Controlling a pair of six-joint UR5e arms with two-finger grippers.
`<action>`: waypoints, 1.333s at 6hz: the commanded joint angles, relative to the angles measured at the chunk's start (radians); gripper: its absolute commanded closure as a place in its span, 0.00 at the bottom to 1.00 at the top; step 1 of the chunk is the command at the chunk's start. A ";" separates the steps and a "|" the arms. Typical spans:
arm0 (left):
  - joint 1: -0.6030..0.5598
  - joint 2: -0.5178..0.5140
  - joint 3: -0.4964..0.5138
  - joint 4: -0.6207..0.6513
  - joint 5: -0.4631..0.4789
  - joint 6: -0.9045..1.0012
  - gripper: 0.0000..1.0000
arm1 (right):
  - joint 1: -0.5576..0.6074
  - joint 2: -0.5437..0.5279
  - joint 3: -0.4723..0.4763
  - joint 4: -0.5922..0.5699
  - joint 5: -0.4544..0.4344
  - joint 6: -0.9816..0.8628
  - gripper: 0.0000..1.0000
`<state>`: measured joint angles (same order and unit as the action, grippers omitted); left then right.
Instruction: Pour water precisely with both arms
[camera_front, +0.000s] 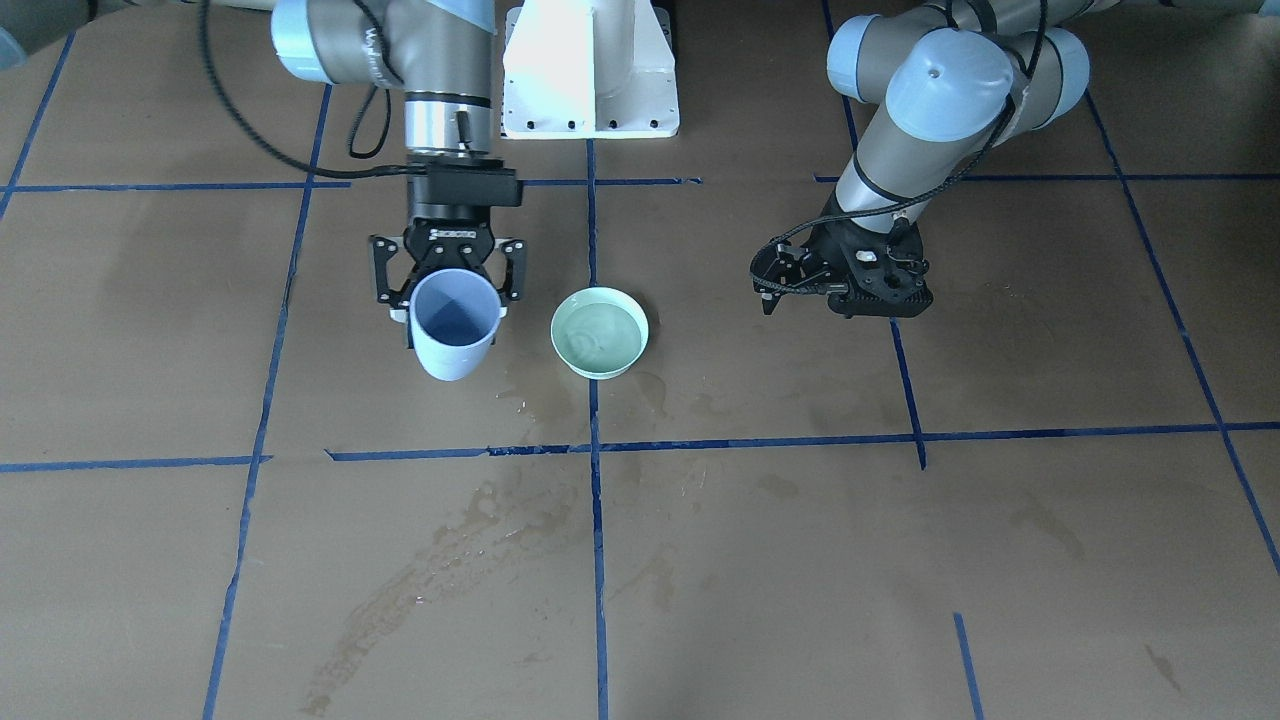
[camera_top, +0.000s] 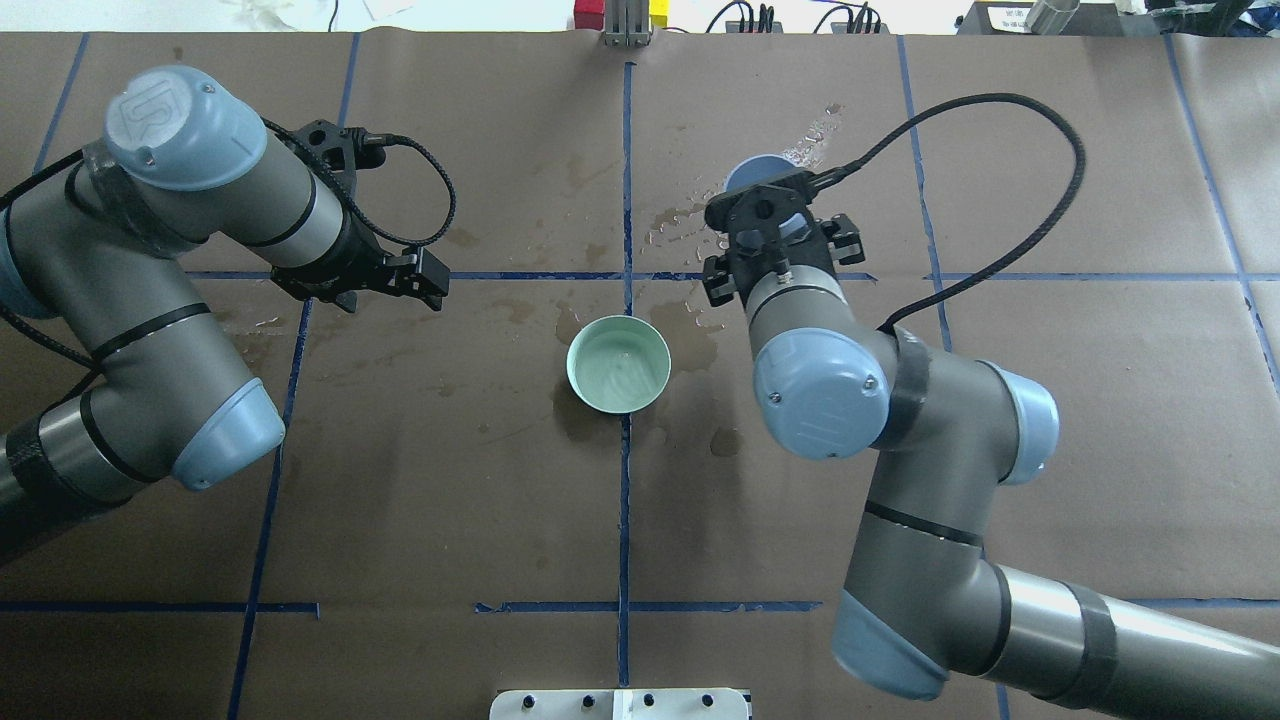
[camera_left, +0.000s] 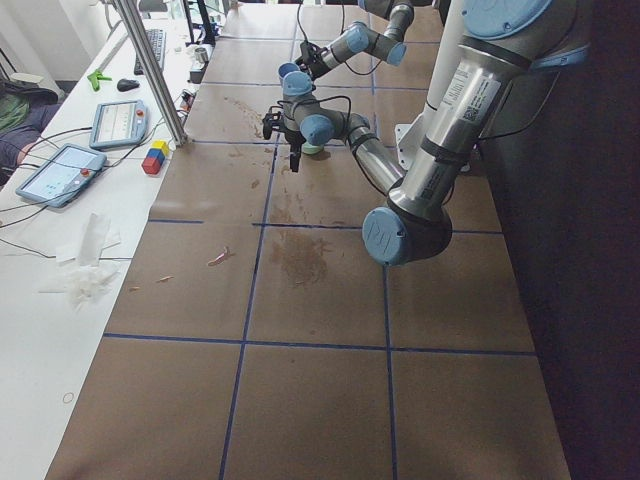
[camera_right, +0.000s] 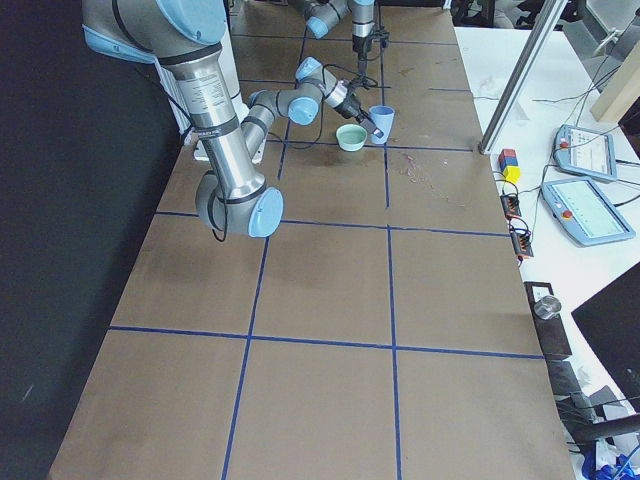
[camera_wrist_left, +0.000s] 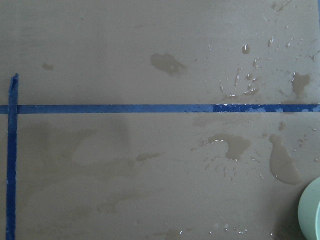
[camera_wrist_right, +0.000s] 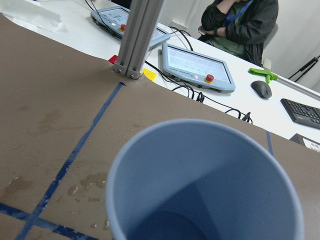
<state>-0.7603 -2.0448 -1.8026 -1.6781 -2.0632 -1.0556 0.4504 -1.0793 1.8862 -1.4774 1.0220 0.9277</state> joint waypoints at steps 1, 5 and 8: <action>-0.001 0.001 -0.009 0.001 0.000 -0.003 0.00 | 0.046 -0.141 0.078 0.038 0.027 0.034 1.00; 0.001 0.001 -0.009 0.001 0.000 -0.003 0.00 | 0.131 -0.515 0.074 0.492 0.099 0.037 1.00; 0.001 0.001 -0.009 0.000 0.000 -0.003 0.00 | 0.159 -0.657 0.041 0.638 0.135 0.130 1.00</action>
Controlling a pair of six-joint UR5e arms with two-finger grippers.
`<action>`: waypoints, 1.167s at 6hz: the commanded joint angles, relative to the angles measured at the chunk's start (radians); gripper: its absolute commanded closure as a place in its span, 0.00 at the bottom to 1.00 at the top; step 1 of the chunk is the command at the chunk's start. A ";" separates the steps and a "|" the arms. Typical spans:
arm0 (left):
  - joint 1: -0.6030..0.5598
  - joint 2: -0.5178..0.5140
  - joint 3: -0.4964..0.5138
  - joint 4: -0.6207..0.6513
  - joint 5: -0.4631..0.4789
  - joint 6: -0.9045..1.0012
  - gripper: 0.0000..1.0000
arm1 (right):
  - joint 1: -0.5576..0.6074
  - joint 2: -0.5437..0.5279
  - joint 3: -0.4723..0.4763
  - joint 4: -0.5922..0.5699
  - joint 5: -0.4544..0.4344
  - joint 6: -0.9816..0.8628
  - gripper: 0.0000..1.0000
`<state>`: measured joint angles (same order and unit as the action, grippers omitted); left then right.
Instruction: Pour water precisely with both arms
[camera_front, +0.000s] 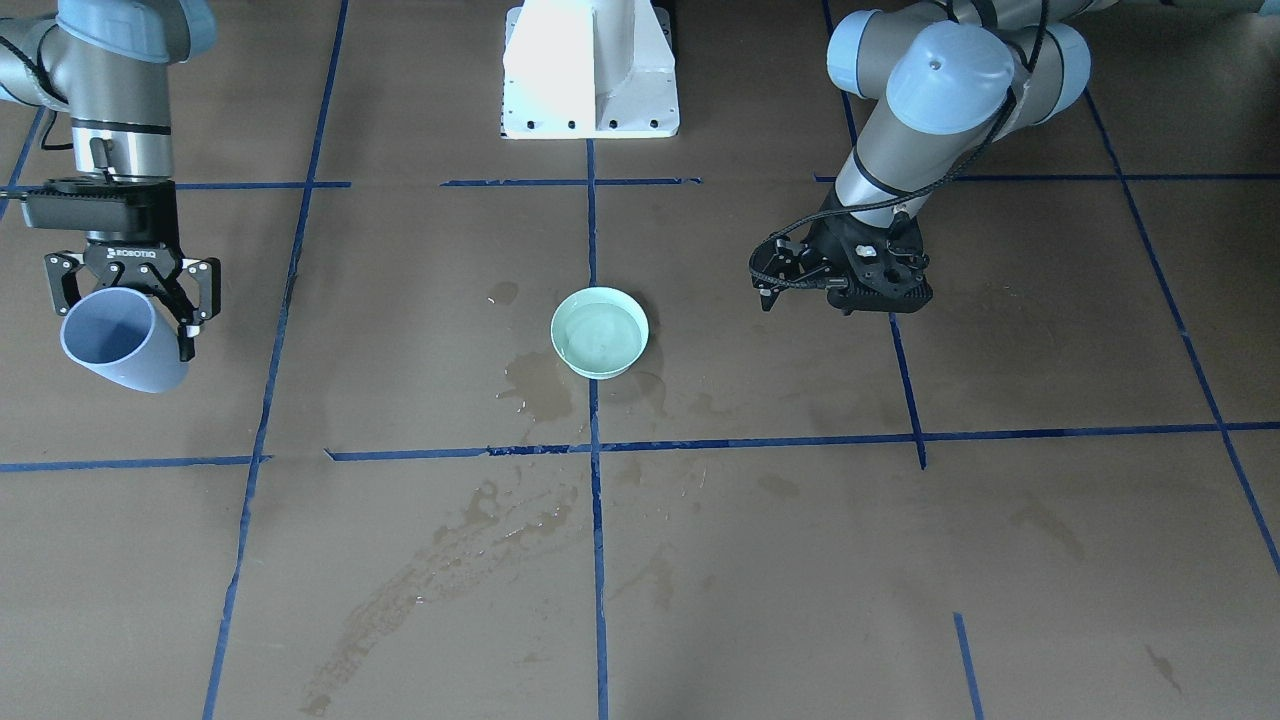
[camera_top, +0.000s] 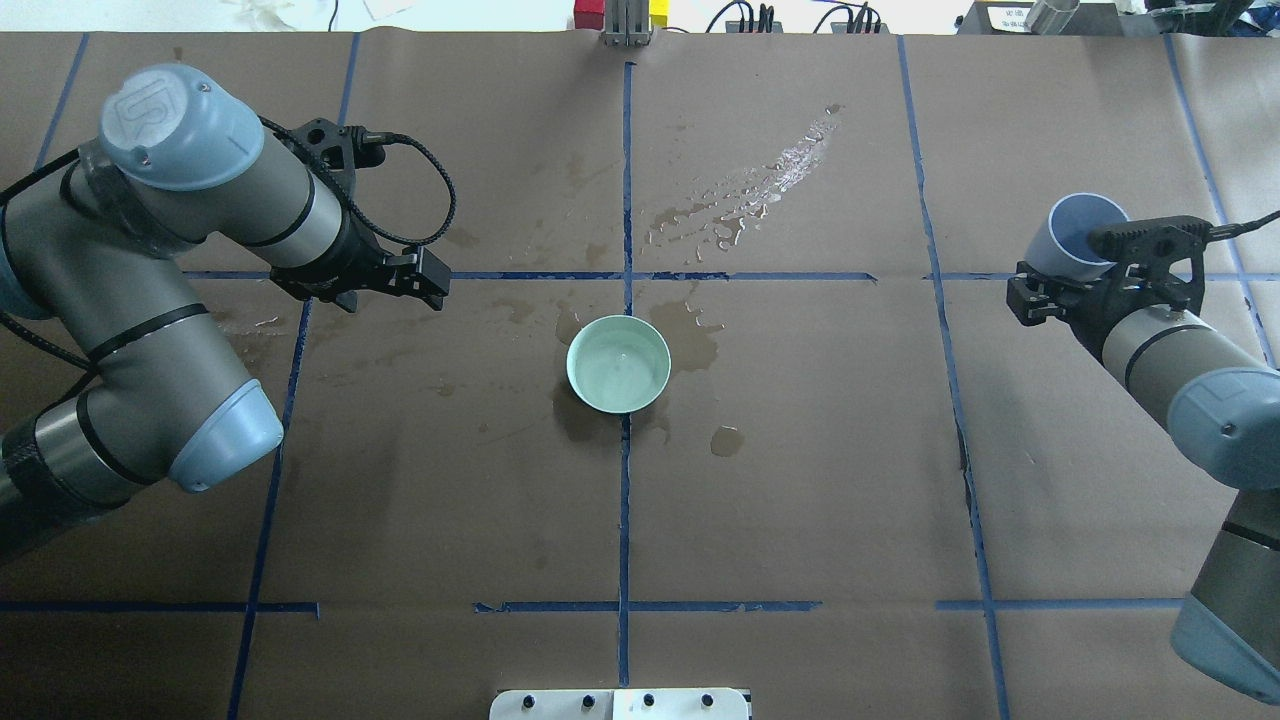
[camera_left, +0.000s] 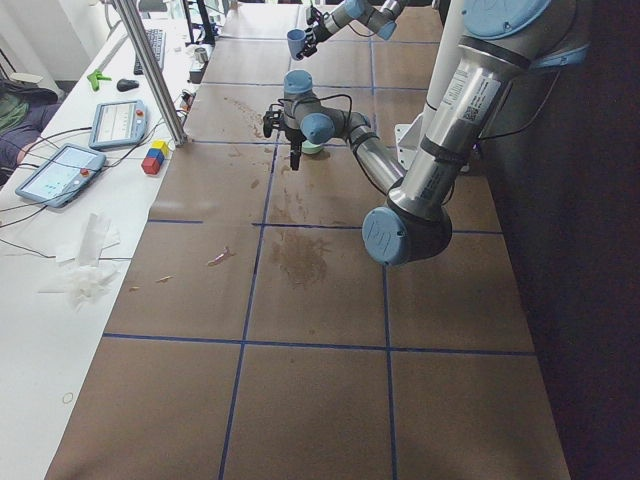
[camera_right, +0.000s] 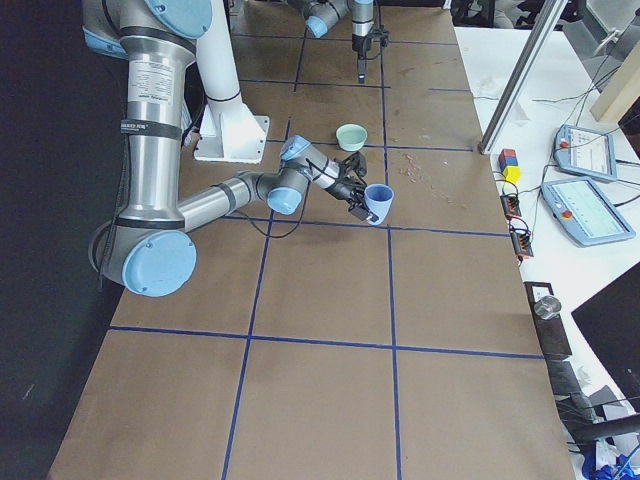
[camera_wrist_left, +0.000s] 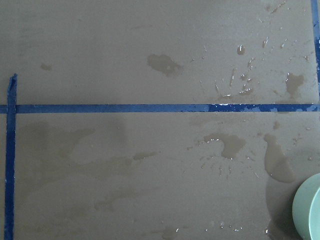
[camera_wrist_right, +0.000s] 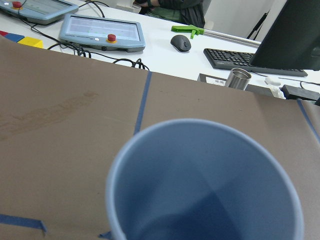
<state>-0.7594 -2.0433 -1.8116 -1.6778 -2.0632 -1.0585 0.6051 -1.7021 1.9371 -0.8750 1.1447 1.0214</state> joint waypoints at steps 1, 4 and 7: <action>0.000 0.000 0.000 0.000 0.000 0.000 0.00 | 0.004 -0.043 -0.095 0.156 0.012 0.063 1.00; 0.002 0.000 0.002 0.000 0.000 0.000 0.00 | 0.004 -0.050 -0.286 0.332 0.010 0.054 1.00; 0.002 0.000 0.002 0.000 0.000 0.000 0.00 | 0.004 -0.050 -0.308 0.338 0.009 0.063 0.96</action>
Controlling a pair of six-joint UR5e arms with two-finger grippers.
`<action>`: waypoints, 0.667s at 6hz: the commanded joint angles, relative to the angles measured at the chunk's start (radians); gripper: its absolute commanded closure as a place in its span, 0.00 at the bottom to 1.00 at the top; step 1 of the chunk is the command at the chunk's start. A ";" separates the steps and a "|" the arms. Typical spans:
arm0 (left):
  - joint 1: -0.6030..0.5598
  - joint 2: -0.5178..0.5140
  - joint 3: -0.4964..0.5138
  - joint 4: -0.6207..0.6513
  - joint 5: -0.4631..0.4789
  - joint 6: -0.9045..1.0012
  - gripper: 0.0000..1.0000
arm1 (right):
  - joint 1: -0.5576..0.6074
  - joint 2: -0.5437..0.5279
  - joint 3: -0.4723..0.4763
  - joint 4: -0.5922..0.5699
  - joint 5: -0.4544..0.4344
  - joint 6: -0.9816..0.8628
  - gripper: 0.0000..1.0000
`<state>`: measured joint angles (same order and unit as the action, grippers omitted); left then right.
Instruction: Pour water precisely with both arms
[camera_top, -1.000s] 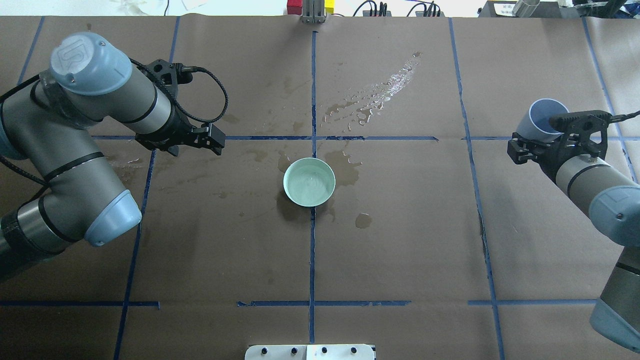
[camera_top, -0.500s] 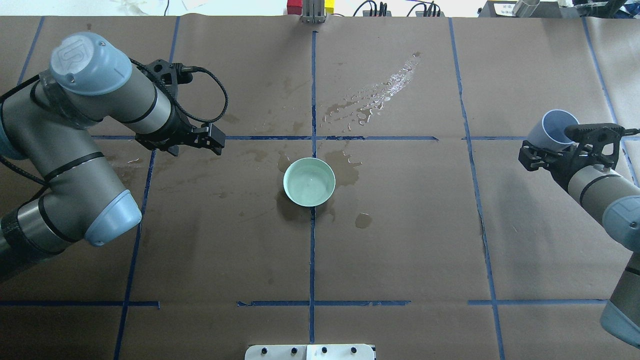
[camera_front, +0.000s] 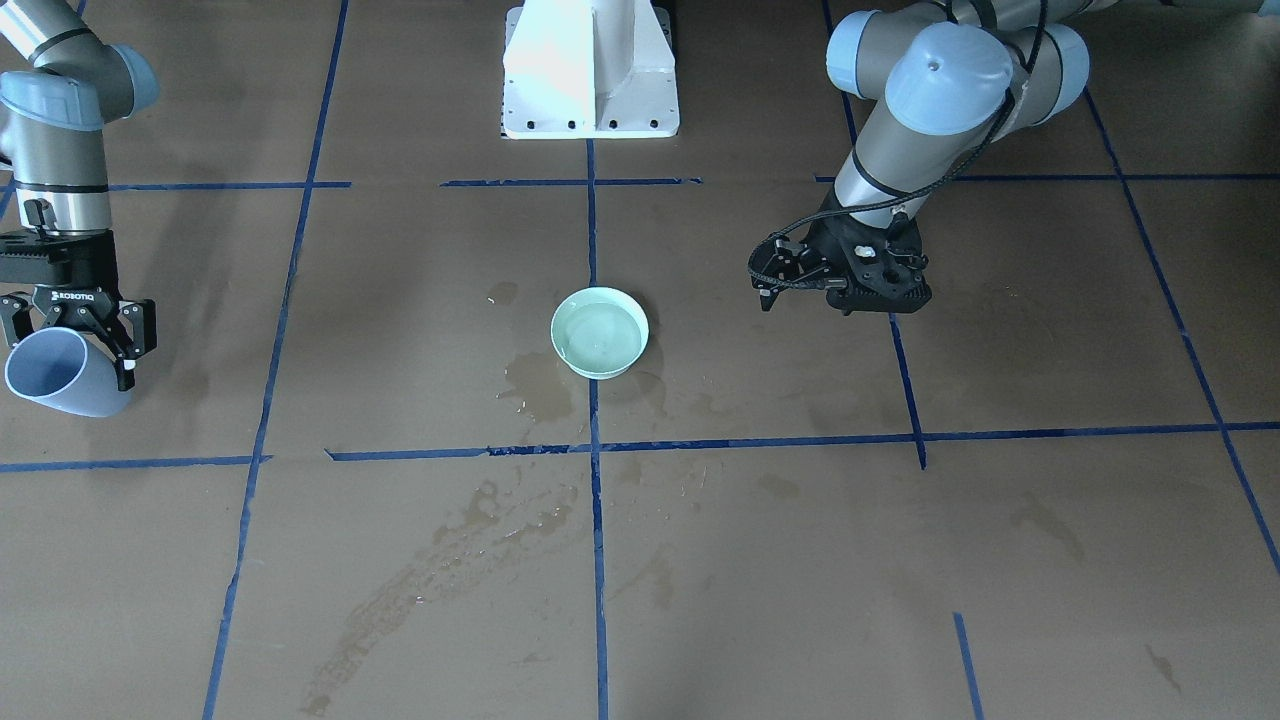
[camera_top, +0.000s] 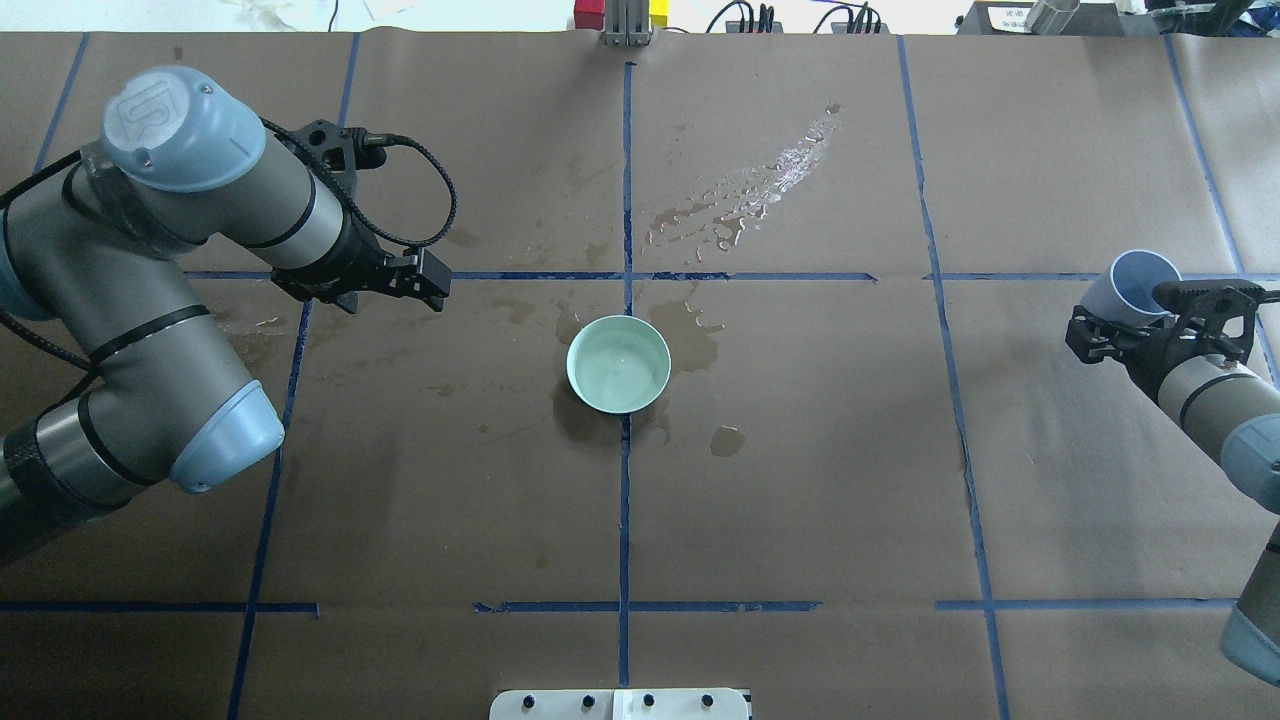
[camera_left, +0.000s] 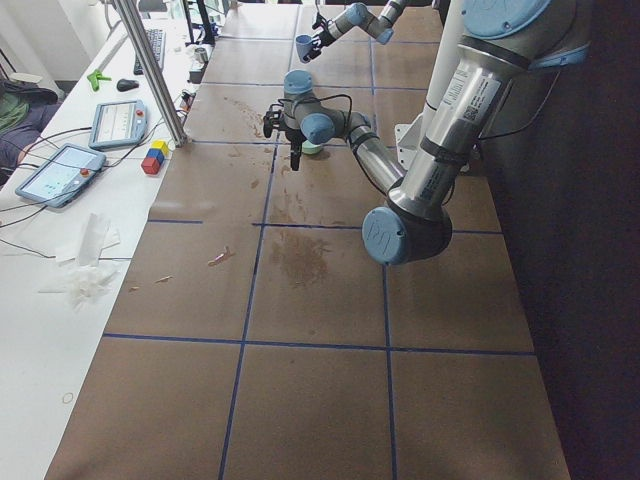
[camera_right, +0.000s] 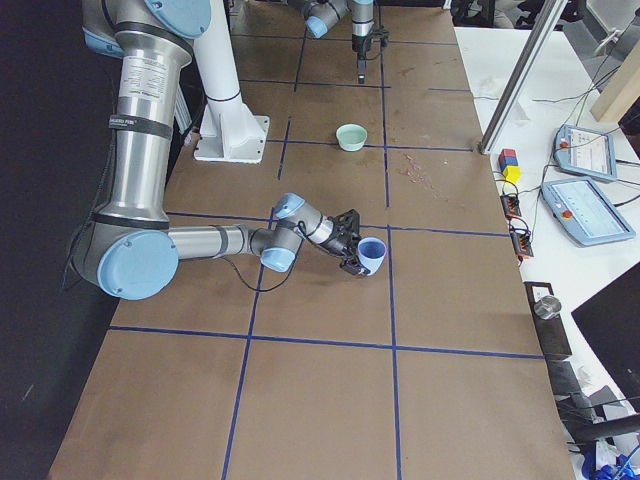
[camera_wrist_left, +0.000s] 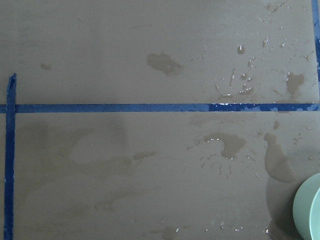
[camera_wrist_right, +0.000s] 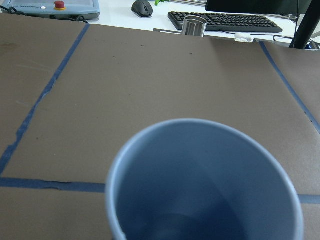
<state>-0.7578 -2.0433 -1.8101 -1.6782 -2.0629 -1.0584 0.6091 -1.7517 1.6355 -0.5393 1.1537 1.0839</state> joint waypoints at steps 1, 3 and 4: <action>0.000 0.000 0.000 0.000 0.001 0.000 0.00 | 0.000 0.000 -0.006 0.004 0.001 0.001 0.74; 0.000 0.000 0.000 0.000 0.000 0.000 0.00 | -0.002 0.000 -0.006 0.004 0.003 -0.001 0.42; 0.000 0.000 0.000 0.000 0.000 0.000 0.00 | -0.002 0.000 -0.011 0.004 0.003 0.001 0.34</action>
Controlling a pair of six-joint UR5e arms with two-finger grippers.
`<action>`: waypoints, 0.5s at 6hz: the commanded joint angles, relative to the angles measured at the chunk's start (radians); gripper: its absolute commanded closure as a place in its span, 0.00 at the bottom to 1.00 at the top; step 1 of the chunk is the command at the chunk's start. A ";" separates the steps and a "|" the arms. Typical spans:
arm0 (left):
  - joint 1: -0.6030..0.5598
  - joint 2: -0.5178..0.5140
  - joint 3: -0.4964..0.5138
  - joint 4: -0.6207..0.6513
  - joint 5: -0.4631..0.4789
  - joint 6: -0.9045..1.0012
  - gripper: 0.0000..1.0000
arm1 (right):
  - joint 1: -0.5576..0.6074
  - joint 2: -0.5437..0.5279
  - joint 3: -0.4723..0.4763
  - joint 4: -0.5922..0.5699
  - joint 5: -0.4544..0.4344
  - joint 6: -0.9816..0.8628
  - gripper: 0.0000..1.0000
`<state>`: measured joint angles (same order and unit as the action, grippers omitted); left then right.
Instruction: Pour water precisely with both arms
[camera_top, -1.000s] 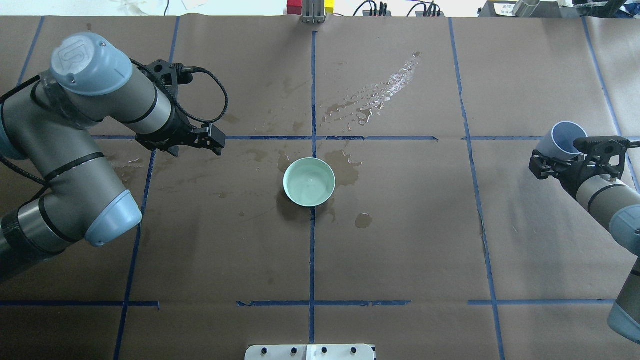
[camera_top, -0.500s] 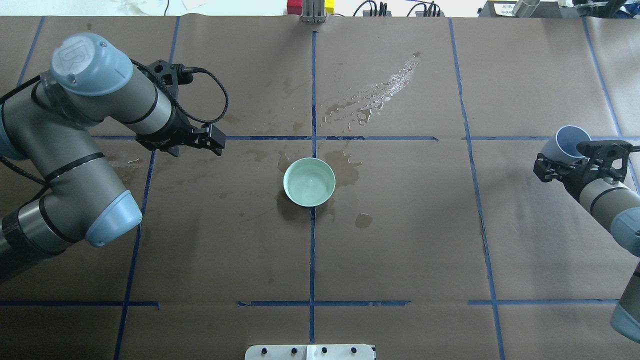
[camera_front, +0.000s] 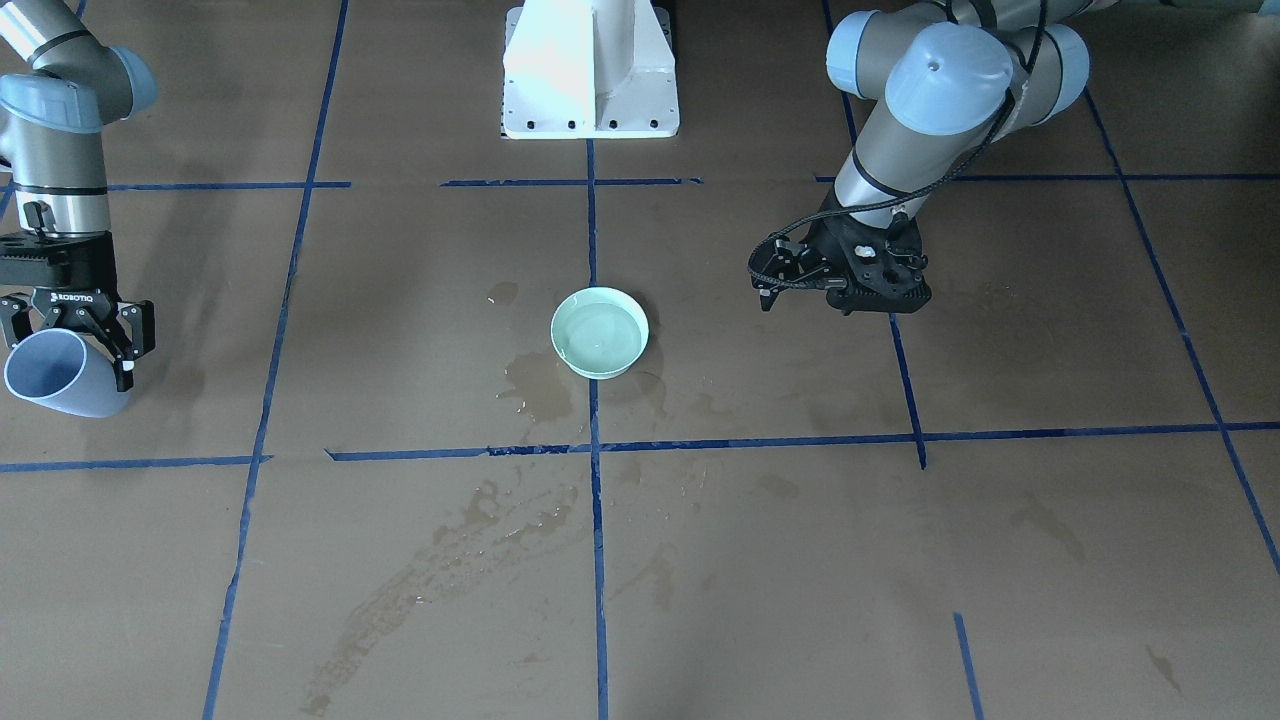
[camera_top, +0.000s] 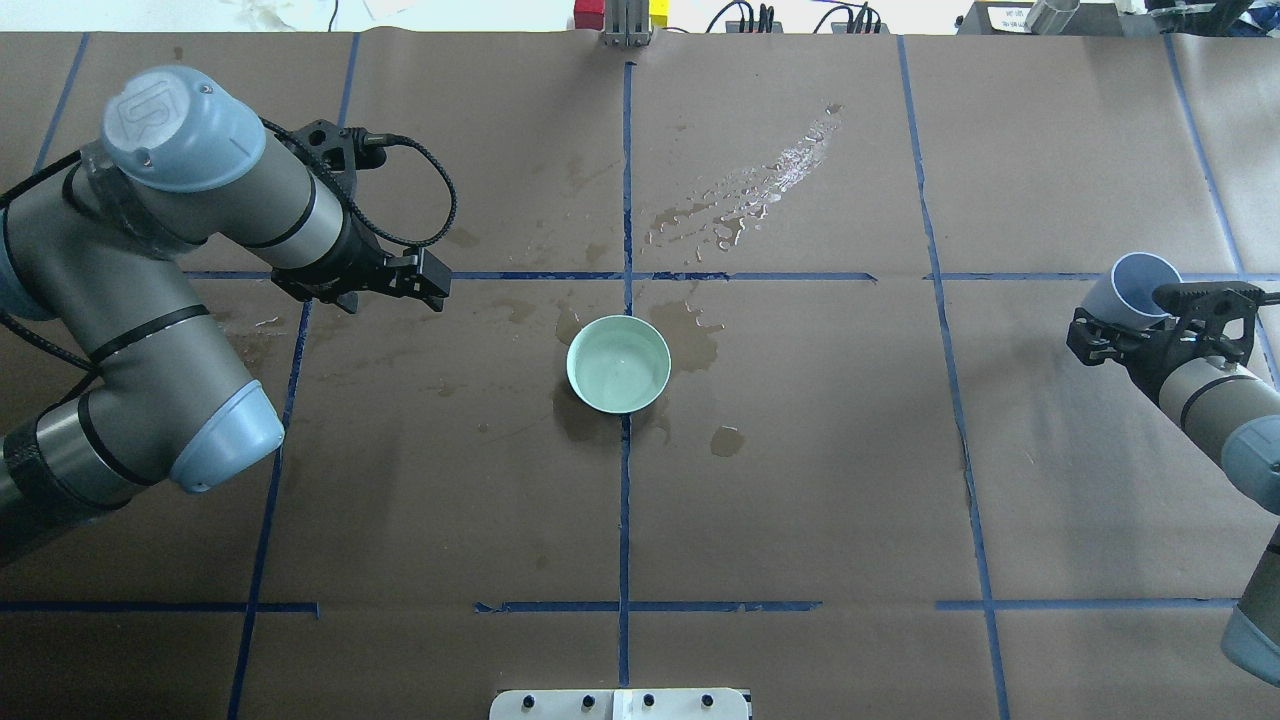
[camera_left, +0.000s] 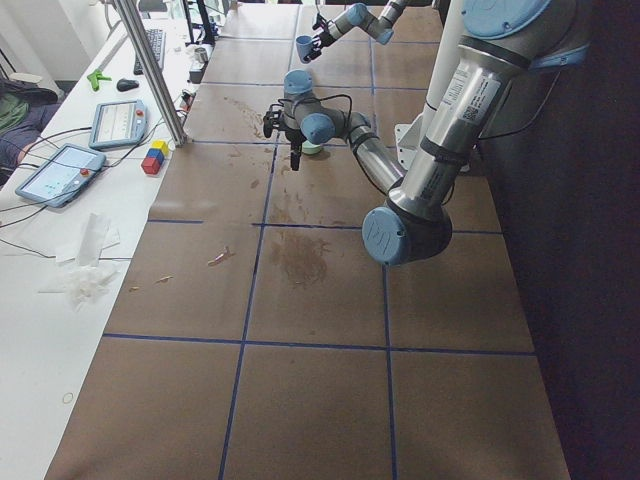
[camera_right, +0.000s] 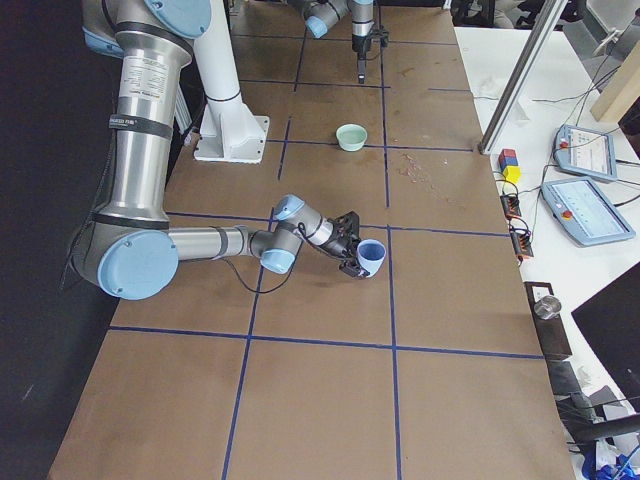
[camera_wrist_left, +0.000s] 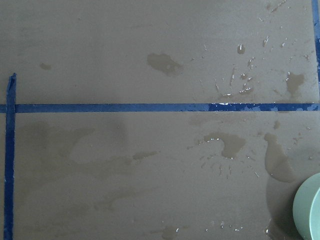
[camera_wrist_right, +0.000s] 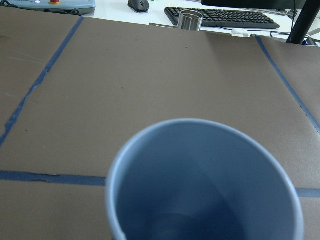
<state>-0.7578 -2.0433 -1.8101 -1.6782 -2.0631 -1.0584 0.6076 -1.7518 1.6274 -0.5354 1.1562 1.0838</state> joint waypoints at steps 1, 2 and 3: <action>0.000 0.000 0.000 0.000 0.000 0.000 0.00 | 0.000 0.000 -0.006 0.002 -0.001 0.001 0.23; 0.000 0.000 0.000 0.000 0.000 0.000 0.00 | -0.002 0.000 -0.007 0.005 -0.001 -0.001 0.17; 0.000 0.000 0.000 0.000 0.000 0.000 0.00 | -0.002 0.000 -0.007 0.006 -0.004 0.001 0.02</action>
<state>-0.7578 -2.0433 -1.8101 -1.6782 -2.0632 -1.0584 0.6064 -1.7518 1.6207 -0.5311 1.1542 1.0838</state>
